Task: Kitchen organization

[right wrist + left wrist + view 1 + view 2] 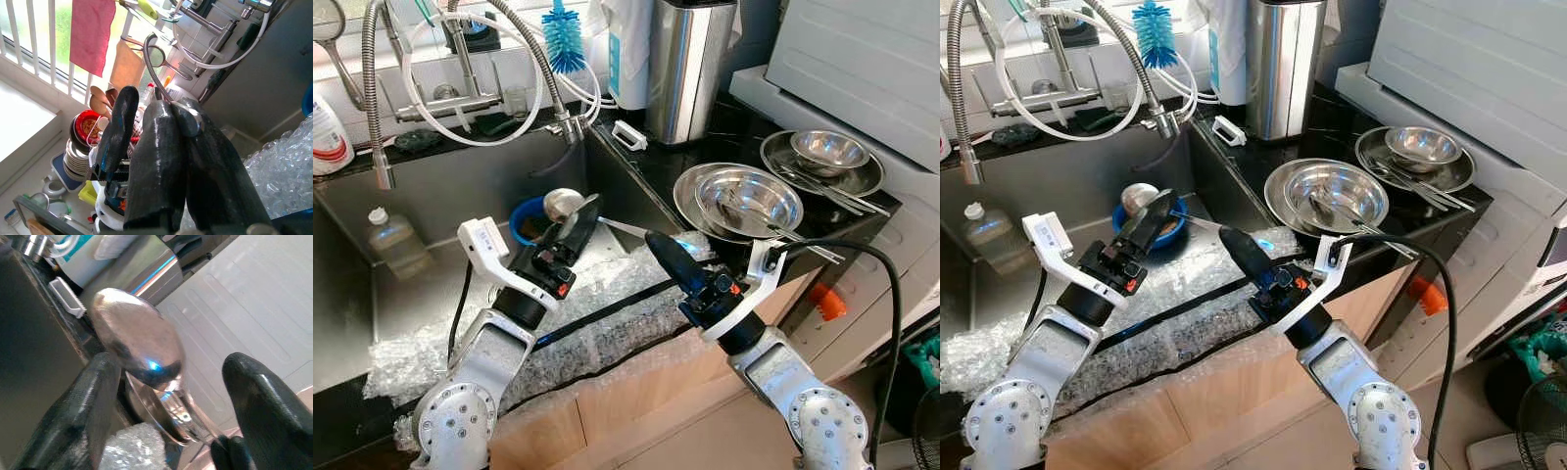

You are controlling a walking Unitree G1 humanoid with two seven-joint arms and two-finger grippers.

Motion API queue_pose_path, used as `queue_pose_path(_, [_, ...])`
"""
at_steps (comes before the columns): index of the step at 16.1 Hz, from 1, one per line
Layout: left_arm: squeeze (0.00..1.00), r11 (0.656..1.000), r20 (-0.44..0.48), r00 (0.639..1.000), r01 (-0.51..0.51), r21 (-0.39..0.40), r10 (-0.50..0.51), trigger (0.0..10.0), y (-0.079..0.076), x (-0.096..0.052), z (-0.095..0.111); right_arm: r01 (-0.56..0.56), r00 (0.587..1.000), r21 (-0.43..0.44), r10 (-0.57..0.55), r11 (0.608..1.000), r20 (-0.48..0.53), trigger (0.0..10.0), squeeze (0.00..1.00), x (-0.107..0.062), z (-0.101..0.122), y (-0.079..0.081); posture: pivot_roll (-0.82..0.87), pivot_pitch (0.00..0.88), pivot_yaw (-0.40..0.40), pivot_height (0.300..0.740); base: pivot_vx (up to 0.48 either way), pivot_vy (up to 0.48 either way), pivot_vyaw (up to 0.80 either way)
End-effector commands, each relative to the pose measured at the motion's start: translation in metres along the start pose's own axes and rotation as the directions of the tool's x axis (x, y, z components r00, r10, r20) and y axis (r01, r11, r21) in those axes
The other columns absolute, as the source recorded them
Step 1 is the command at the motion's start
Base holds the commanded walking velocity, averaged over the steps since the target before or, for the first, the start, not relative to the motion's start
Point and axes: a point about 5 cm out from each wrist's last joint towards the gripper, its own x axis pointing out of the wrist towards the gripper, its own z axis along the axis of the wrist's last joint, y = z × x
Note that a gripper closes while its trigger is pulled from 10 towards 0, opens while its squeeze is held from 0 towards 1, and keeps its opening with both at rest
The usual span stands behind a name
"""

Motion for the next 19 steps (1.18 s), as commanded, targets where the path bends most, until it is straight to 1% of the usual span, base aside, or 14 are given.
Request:
queue_pose_path(1, [0.00,0.999,-0.021,0.999,0.046,0.000,-0.046,2.9,-0.0086,-0.0007,-0.0018,-0.006,1.000,-0.001,0.006,1.000,-0.018,10.0,0.00,-0.0010,-0.0027,0.0011,-0.01,0.022,-0.024,0.740,0.000,0.000,0.00])
queue_pose_path(2, [0.00,0.999,-0.024,0.998,0.050,-0.003,-0.050,2.5,-0.0091,-0.0006,-0.0024,-0.007,1.000,0.003,0.007,1.000,-0.022,10.0,0.00,-0.0010,-0.0033,0.0007,-0.01,0.020,-0.025,0.740,0.000,0.000,0.00])
queue_pose_path(3, [0.00,0.999,-0.027,0.998,0.054,-0.006,-0.054,2.6,-0.0096,-0.0007,-0.0030,-0.007,1.000,0.005,0.007,1.000,-0.027,10.0,0.00,-0.0011,-0.0041,0.0005,-0.01,0.019,-0.025,0.740,0.000,0.000,0.00])
queue_pose_path(4, [0.00,0.998,-0.030,0.998,0.056,-0.008,-0.056,3.9,-0.0100,-0.0009,-0.0033,-0.009,0.999,0.011,0.010,1.000,-0.040,10.0,0.00,-0.0010,-0.0059,0.0006,-0.01,0.018,-0.025,0.740,0.000,0.000,0.00])
queue_pose_path(5, [0.00,0.998,-0.035,0.998,0.059,-0.010,-0.059,7.9,-0.0103,-0.0009,-0.0036,-0.010,0.999,0.011,0.011,1.000,-0.046,10.0,0.00,-0.0008,-0.0068,0.0007,-0.02,0.016,-0.025,0.740,0.000,0.000,0.00])
queue_pose_path(6, [0.00,0.997,-0.051,0.996,0.072,-0.008,-0.072,10.0,-0.0115,-0.0007,-0.0052,-0.014,0.998,0.010,0.015,1.000,-0.054,10.0,0.00,-0.0005,-0.0083,0.0010,-0.01,0.015,-0.026,0.740,0.000,0.000,0.00])
queue_pose_path(7, [0.00,0.998,-0.046,0.997,0.068,-0.013,-0.068,10.0,-0.0115,-0.0007,-0.0050,-0.020,0.998,0.011,0.020,1.000,-0.059,10.0,0.00,-0.0003,-0.0092,0.0015,-0.01,0.014,-0.026,0.740,0.000,0.000,0.00])
queue_pose_path(8, [0.00,0.998,-0.042,0.997,0.063,-0.013,-0.064,4.7,-0.0111,-0.0006,-0.0047,-0.020,0.998,0.012,0.021,1.000,-0.062,10.0,0.00,-0.0001,-0.0099,0.0016,-0.01,0.014,-0.026,0.740,0.000,0.000,0.00])
queue_pose_path(9, [0.00,0.998,-0.040,0.997,0.062,-0.014,-0.062,3.9,-0.0109,-0.0004,-0.0046,-0.020,0.998,0.011,0.021,1.000,-0.064,10.0,0.00,0.0000,-0.0102,0.0017,-0.01,0.014,-0.026,0.740,0.000,0.000,0.00])
queue_pose_path(10, [0.00,0.998,-0.043,0.997,0.068,-0.016,-0.068,0.0,-0.0112,-0.0003,-0.0049,-0.020,0.997,0.009,0.020,1.000,-0.068,10.0,0.00,0.0002,-0.0105,0.0013,-0.01,0.013,-0.026,0.740,0.000,0.000,0.00])
queue_pose_path(15, [0.00,0.998,-0.042,0.997,0.066,-0.012,-0.066,0.0,-0.0107,-0.0004,-0.0048,-0.024,0.998,0.003,0.024,1.000,-0.066,10.0,0.00,0.0005,-0.0099,0.0014,-0.01,0.014,-0.028,0.740,0.000,0.000,0.00])
queue_pose_path(19, [0.00,0.998,-0.039,0.997,0.063,-0.013,-0.063,0.0,-0.0102,-0.0009,-0.0048,-0.032,0.998,-0.025,0.030,0.999,-0.063,10.0,0.00,0.0004,-0.0095,0.0021,-0.01,0.014,-0.028,0.740,0.000,0.000,0.00])
